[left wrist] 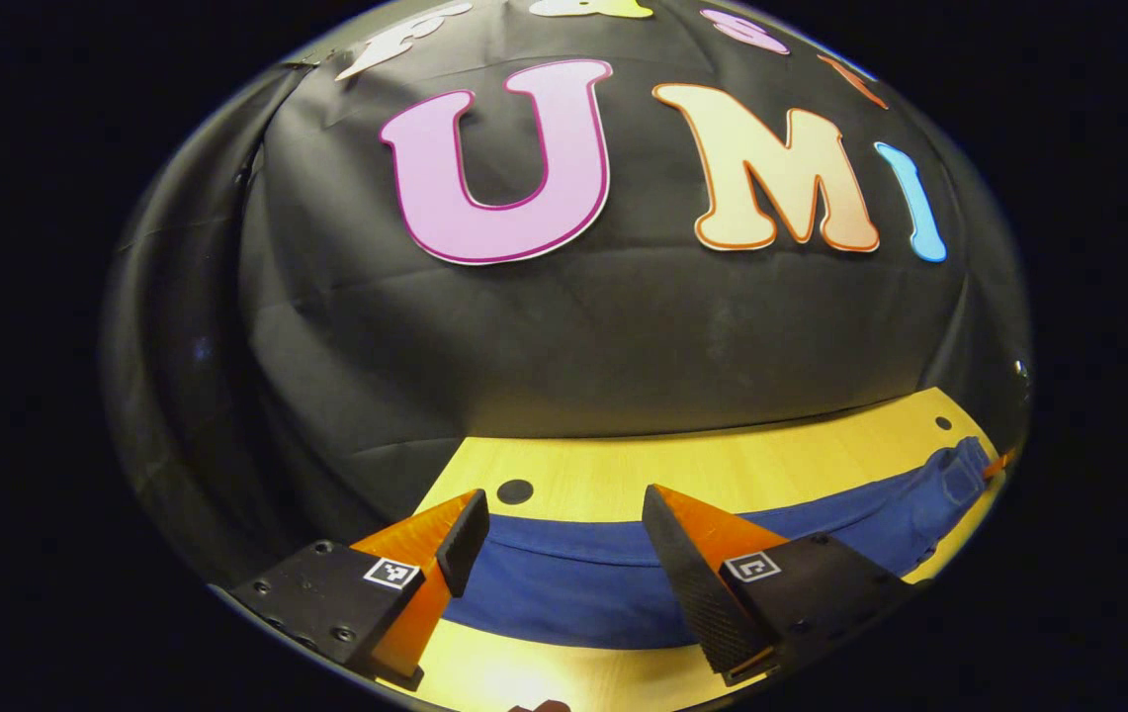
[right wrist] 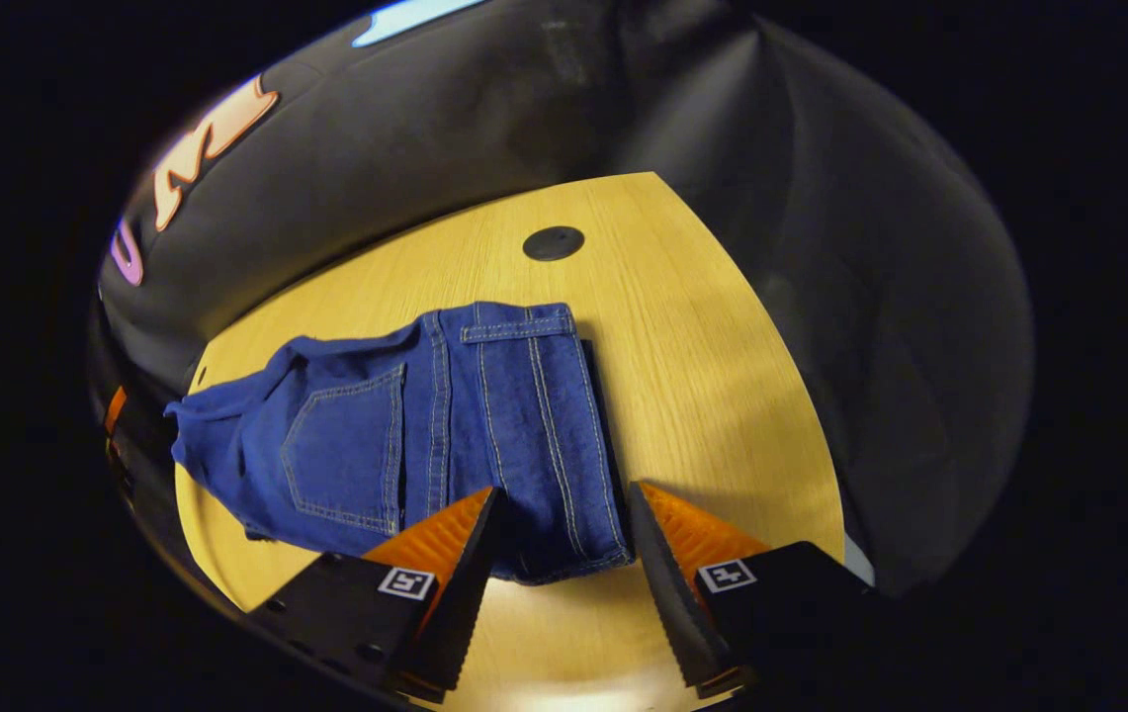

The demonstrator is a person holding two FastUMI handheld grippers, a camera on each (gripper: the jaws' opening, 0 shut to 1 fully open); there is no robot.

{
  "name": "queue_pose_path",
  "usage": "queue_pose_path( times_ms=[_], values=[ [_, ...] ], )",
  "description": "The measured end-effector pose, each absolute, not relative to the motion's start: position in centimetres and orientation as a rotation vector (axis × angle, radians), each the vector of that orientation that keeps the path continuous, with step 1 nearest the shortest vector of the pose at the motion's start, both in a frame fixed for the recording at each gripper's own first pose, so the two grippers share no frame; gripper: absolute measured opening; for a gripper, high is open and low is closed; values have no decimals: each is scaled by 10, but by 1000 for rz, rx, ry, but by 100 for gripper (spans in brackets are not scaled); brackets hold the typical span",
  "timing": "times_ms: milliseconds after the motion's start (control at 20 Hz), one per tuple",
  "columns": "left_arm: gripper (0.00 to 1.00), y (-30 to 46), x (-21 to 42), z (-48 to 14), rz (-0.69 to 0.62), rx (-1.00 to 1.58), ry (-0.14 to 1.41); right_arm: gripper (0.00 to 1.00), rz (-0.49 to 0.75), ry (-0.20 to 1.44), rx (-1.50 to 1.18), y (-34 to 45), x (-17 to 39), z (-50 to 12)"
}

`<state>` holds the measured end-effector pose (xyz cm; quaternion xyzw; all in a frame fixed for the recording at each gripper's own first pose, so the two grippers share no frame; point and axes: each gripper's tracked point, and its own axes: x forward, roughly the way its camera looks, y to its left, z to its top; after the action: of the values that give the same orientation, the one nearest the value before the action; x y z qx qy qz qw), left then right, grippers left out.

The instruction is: Grasp the waist and the cuffs of the jeans and fold them to make the two legs overlap; first hold the waist and fold one-third of the jeans toward the cuffs, then hold the cuffs and fold the remaining one-third in the same direction to finish folding.

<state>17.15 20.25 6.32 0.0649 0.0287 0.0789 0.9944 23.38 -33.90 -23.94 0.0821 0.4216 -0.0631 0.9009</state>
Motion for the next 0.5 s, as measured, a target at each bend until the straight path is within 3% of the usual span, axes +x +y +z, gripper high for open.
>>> queue_pose_path(
  times_ms=[50, 100, 350, 500],
  values=[
    [96, 200, 172, 64, 146, 118, 50, 73, -139, 857, 165, -336, 233, -236],
    [95, 197, 170, 65, 137, 107, 45, 72, -120, 873, 174, -328, 233, -237],
    [96, 188, 168, 69, 120, 89, 57, 28, -84, 890, 234, -308, 236, -240],
    [96, 183, 170, 67, 121, 63, 65, 23, -98, 835, 181, -306, 239, -238]
  ],
)
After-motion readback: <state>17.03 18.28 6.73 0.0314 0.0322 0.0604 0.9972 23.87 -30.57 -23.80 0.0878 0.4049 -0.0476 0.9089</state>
